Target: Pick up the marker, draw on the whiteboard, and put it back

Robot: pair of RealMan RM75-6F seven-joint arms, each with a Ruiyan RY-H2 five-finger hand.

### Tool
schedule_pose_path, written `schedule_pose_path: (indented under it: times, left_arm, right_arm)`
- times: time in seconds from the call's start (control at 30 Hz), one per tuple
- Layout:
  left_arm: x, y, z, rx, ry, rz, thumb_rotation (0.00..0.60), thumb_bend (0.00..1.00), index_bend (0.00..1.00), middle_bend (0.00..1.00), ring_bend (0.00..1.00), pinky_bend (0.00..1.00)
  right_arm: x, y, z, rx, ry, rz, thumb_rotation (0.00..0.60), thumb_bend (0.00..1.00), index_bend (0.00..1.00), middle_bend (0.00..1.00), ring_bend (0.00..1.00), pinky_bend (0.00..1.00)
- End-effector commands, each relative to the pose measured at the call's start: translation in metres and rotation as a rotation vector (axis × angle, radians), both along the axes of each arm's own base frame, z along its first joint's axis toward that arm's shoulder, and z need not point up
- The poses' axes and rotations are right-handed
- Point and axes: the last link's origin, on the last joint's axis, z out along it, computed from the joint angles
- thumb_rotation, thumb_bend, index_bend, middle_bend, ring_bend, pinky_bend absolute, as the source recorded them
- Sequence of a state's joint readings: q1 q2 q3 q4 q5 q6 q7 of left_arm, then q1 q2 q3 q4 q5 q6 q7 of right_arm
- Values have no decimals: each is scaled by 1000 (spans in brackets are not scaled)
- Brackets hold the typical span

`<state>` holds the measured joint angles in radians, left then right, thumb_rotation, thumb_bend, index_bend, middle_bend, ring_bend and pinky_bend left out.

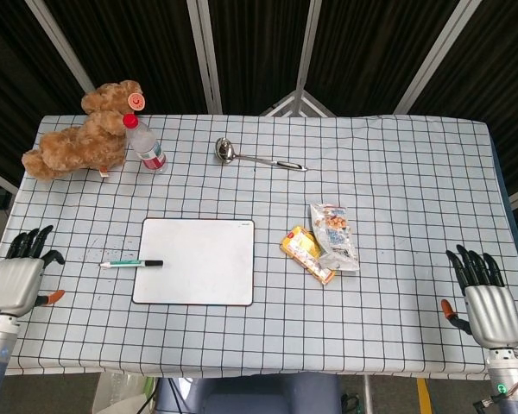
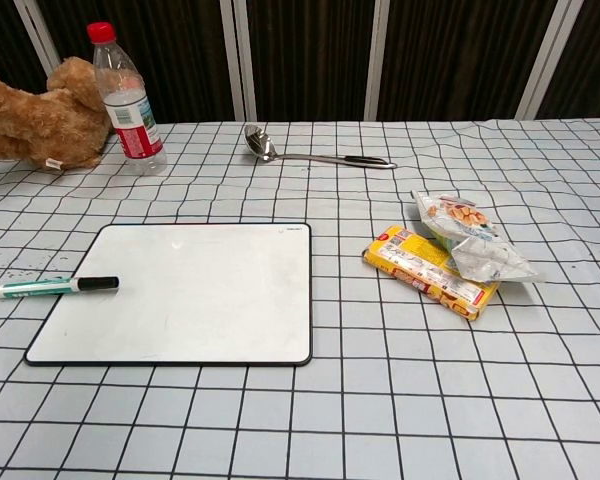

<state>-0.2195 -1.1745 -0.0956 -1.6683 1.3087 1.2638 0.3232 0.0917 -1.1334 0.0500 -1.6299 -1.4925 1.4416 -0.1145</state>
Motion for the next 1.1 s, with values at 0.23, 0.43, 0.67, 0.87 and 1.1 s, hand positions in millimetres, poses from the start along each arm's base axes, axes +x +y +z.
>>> schedule_pose_path:
  times: [0.23, 0.43, 0.67, 0.87, 1.1]
  left_arm:
    - [10, 32, -44, -69, 48, 39, 600, 257, 457, 50, 0, 0]
    - [11, 38, -60, -88, 60, 47, 600, 262, 458, 51, 0, 0]
    - [17, 44, -75, -111, 56, 51, 600, 280, 463, 56, 0, 0]
    - [24, 52, -85, -115, 60, 47, 600, 363, 466, 57, 0, 0]
    - [29, 60, -97, -135, 56, 70, 600, 409, 462, 55, 0, 0]
  right_arm:
    - [-1, -1, 1, 1, -4, -2, 600, 350, 0, 0, 0, 0]
    - [-1, -1, 0, 1, -4, -2, 600, 350, 0, 0, 0, 0]
    - [0, -1, 0, 1, -5, -1, 600, 350, 0, 0, 0, 0]
    - [0, -1, 0, 2, -11, -5, 600, 350, 0, 0, 0, 0]
    - [0, 0, 0, 7, -15, -2, 600, 350, 0, 0, 0, 0]
